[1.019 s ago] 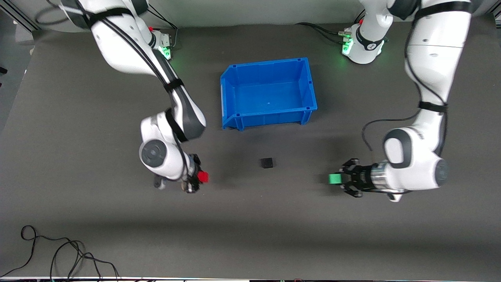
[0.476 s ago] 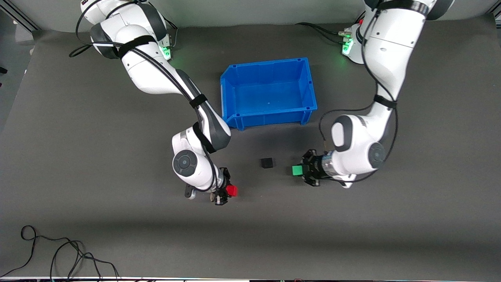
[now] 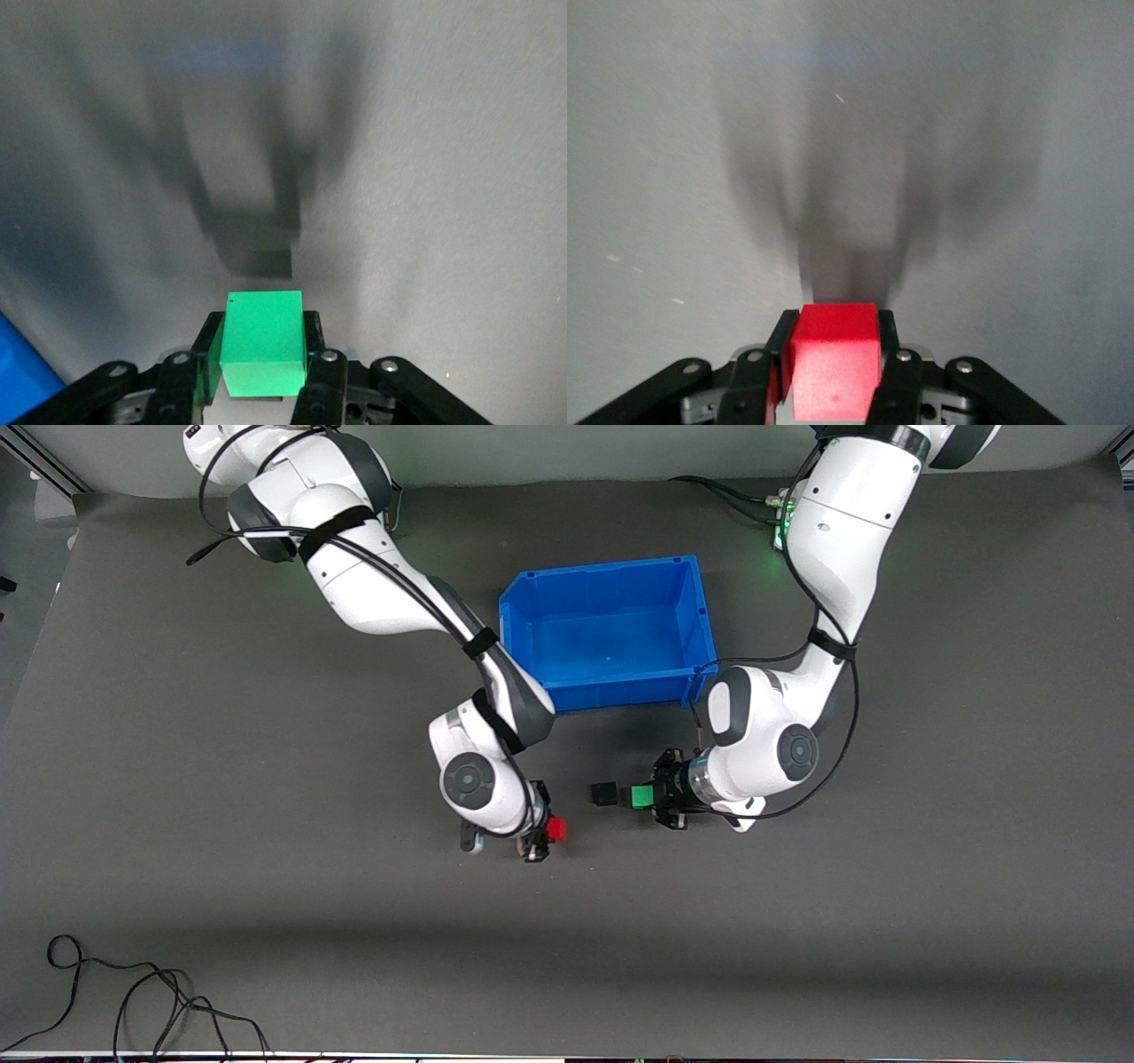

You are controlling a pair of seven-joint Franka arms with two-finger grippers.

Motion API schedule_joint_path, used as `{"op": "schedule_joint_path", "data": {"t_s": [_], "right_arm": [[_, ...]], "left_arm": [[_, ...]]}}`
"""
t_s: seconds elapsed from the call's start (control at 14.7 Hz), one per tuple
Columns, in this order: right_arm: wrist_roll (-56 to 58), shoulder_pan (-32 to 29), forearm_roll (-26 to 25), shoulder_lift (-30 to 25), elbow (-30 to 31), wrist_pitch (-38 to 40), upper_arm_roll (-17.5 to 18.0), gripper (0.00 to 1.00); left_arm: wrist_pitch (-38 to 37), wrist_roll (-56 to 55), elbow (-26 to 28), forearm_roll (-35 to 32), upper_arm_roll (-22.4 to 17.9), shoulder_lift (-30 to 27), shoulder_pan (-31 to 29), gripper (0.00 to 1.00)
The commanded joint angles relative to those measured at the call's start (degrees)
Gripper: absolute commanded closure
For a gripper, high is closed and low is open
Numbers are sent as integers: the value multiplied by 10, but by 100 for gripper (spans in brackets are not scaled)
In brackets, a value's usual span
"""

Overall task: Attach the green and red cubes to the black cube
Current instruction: 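Carry the red cube and green cube toward the black cube, then press the red and green cubes against the black cube's sides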

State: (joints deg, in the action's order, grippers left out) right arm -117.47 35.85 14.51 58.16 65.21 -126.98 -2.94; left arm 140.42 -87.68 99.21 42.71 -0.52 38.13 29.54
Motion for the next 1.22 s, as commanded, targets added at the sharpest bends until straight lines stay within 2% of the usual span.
{"op": "schedule_joint_path", "data": {"t_s": [0.0,0.68,0.95,1.16], "right_arm": [[-29,23,-18,1,-2,11,-5,70],[-73,43,-26,8,7,15,-3,70],[-86,54,-28,8,7,40,-3,70],[-88,54,-28,14,7,40,-3,70]], "left_arm": [[21,-7,5,12,-4,1,19,75],[64,-11,-2,25,-1,16,27,75],[71,-16,-41,61,-1,39,26,74],[94,-16,-43,67,-1,41,27,74]]}}
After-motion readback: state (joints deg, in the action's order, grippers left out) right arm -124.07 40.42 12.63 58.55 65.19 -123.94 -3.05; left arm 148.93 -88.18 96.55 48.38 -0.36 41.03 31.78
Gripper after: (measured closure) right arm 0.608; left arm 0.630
